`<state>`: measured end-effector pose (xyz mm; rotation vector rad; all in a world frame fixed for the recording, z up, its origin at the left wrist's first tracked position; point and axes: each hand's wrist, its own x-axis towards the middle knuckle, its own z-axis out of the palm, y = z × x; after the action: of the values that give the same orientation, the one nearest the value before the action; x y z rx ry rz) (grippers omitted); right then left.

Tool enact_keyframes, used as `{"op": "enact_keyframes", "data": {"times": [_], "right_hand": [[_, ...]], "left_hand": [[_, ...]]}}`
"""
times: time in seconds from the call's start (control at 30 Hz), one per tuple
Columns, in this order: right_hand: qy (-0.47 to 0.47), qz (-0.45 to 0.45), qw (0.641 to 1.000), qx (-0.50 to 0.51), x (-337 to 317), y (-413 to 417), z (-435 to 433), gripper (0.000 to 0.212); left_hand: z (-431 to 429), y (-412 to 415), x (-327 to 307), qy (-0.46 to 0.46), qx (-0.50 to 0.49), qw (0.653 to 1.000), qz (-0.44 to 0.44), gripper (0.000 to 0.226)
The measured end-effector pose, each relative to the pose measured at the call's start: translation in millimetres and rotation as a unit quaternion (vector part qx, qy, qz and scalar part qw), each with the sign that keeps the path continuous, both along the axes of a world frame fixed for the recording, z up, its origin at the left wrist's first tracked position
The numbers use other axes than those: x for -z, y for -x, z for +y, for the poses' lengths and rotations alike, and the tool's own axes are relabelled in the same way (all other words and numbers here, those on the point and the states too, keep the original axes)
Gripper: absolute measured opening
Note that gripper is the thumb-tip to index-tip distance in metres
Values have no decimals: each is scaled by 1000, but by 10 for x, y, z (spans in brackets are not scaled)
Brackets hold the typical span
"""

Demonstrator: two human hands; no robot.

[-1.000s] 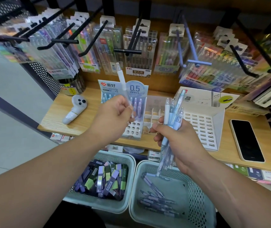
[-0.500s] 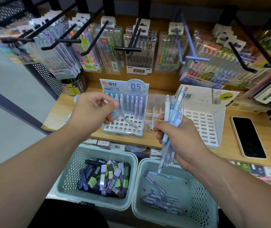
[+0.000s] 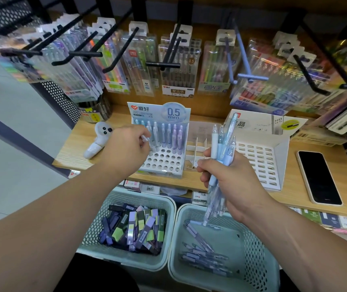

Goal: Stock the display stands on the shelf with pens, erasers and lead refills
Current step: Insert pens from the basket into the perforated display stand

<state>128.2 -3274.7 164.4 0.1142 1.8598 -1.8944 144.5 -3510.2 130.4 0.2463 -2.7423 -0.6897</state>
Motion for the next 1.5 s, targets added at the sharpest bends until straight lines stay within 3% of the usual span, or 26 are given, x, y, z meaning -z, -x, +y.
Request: {"op": "enact_keyframes", "data": {"times": [0.63,0.93,1.13,1.3,1.4,1.5], "right_hand": [[4,-19,1000,-10,-29,51,61,17],[-12,-12,999,-31,-1,36,22,15],[-16,-19,999,-34,14,30,1,14],[-15,-17,999,-36,31,11,-9,14],[-2,-22,999,-41,29,17,-1,14],[36,-40,996,-71,-8,6,-27,19]], "left_hand": [[7,188,-58,27,-42,993,-107,13],[-16,224,73,-24,-50,997,-57,31],[7,197,162,-7,-48,999,-24,16],[31,163,147,-2,-39,999,-11,16],[144,137,2,-42,-55,998,-8,12],[423,62,-199,-242,-22,968,-58,17]]}}
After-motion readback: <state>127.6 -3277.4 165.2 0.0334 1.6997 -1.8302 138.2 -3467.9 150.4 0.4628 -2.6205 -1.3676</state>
